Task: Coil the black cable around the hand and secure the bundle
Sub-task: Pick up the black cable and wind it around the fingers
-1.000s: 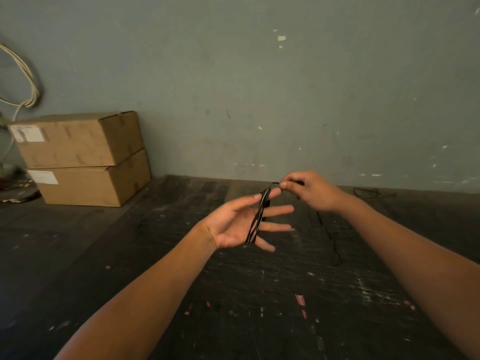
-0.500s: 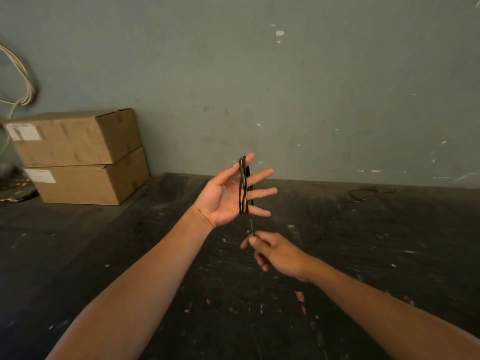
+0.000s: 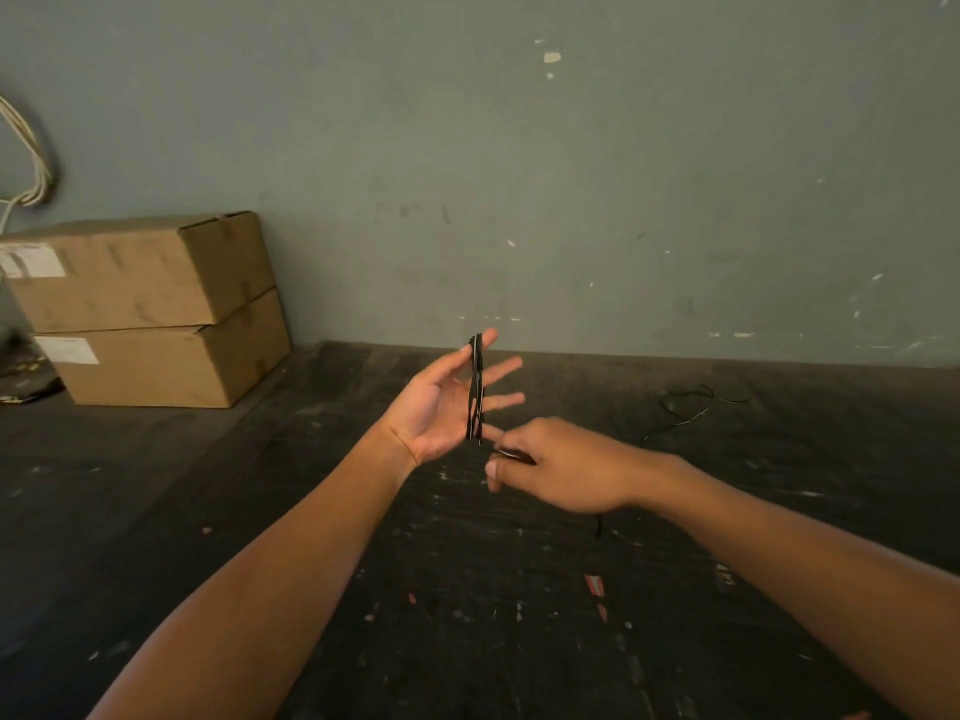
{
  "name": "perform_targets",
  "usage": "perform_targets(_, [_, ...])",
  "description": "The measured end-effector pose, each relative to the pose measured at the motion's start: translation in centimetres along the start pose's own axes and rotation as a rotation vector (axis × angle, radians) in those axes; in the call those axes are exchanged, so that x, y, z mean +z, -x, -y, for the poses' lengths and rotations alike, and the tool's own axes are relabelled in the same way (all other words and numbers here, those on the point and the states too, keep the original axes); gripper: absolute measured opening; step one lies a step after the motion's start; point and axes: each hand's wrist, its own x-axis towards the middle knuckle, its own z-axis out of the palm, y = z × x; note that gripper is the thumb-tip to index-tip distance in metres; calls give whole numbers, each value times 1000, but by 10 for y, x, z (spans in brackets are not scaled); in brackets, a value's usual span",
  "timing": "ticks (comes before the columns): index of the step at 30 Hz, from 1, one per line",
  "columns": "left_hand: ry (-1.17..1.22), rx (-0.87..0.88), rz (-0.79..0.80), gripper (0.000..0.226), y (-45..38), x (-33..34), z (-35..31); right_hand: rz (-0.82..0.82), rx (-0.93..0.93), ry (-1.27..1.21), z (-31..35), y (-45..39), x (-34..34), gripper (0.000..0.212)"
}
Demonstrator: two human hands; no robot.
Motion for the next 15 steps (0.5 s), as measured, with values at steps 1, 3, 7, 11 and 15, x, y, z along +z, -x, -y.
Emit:
perform_targets(1, [-11,-17,-14,39,0,0,4,-19,-9,31,3,0,-8,26])
perform_targets(3, [-39,-59,-14,41,0,0,14,-65,-19,99,6,-2,-26,24])
perform_targets(7, [-119,-158,4,48,4,2,29,-138,11,233,4,-7,-63,23])
perform_targets(11, [-138,-229,109,43,6,8,31,-216,28,248,-9,-13,-87,17])
perform_targets(15, [-153,-279,203,48,11,11,33,-292,24,247,-27,-20,-103,13])
